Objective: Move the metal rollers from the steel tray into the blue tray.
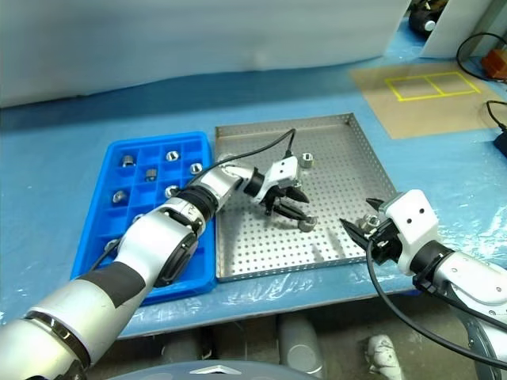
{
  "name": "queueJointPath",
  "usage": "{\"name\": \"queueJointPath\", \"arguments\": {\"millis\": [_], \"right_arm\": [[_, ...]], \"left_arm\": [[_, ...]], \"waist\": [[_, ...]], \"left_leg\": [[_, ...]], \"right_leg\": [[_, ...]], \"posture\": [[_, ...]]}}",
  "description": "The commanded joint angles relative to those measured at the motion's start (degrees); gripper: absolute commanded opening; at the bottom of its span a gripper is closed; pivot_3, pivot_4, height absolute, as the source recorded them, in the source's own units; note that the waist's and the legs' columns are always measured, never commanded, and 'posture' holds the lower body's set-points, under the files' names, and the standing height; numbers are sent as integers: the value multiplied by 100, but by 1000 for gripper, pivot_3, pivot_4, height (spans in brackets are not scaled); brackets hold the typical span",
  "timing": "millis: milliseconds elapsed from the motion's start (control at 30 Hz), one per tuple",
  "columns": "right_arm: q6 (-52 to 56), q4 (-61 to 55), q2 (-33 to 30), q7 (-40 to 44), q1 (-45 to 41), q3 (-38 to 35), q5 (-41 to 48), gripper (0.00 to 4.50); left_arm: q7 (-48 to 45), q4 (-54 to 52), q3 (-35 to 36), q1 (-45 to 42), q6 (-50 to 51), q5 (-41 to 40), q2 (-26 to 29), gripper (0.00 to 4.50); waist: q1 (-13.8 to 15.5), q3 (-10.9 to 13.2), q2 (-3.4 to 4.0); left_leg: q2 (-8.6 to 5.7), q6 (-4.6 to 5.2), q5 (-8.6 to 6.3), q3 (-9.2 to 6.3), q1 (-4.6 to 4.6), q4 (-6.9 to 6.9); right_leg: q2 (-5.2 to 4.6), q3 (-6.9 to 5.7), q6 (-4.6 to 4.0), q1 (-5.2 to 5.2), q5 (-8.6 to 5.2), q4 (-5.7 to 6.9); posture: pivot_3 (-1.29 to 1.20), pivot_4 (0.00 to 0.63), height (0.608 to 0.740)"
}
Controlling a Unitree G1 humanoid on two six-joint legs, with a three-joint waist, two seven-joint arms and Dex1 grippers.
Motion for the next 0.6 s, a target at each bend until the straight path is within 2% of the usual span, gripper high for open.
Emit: {"name": "queueJointPath", "arguments": {"millis": [33,133,300,400,500,600], "right_arm": [[17,-141,-117,23,-9,-86,74,3359],[30,-155,-152,38,41,-128,84,3359],[78,-221,-161,24,105,-177,94,3359],[101,-270,-156,2,160,-201,86,3359],[92,-296,-150,-12,212,-203,58,3359],[85,-297,-143,-30,218,-187,52,3359]], "left_arm": [[-11,-157,-17,51,-63,10,-100,2480],[46,-160,30,64,14,-18,-181,2480],[724,-112,-2,151,-118,101,-372,2480],[601,-94,45,149,-26,55,-405,2480],[313,-108,-67,222,-126,148,-316,3001],[394,-123,-76,237,-138,172,-306,3945]], "waist": [[-22,0,0],[-61,0,0],[-107,0,0],[-125,0,0],[-193,0,0],[-261,0,0]], "left_leg": [[-4,4,-2,0,1,0],[-27,20,-11,1,-5,4],[-46,36,-20,1,-5,13],[-47,36,-21,1,-5,15],[-46,36,-21,1,-5,15],[-48,36,-21,1,-6,15]], "right_leg": [[-8,-4,0,5,0,-4],[-28,-6,0,7,0,-9],[-43,-4,0,14,0,-16],[-44,-4,1,15,-1,-16],[-44,-4,3,15,-1,-16],[-44,-4,3,15,-2,-16]], "posture": [[-708,150,740],[-710,150,740],[-721,150,740],[-727,150,740],[-727,150,740],[-723,150,740]]}}
